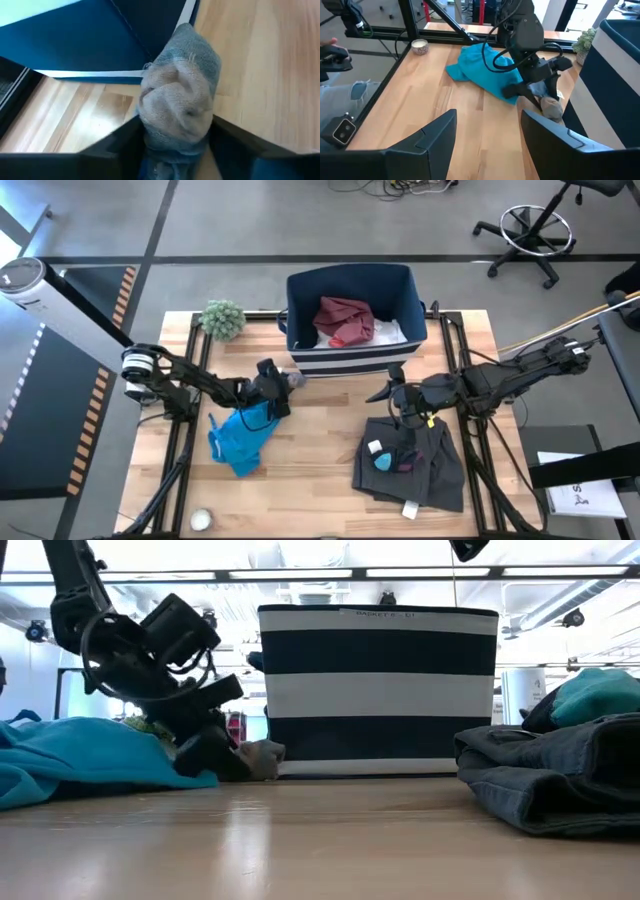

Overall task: Sort clothes
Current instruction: Put the gray pair of socks into the blue laundry bin

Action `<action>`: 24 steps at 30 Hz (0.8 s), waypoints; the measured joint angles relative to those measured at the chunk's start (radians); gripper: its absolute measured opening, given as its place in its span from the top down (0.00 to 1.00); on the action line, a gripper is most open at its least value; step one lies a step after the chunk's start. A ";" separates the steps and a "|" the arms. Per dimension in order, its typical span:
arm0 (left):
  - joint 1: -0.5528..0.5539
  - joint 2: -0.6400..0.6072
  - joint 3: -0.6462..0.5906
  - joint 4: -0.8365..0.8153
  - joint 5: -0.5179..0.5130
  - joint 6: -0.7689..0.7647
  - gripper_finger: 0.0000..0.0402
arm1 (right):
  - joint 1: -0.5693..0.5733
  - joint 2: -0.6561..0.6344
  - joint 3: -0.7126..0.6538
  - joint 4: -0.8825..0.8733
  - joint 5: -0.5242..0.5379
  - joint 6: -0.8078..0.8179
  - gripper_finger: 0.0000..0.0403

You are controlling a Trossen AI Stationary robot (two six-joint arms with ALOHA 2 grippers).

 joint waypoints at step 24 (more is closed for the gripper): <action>-0.144 -0.404 0.185 -0.340 0.208 -0.069 0.98 | 0.000 -0.001 0.000 -0.018 0.000 -0.003 0.51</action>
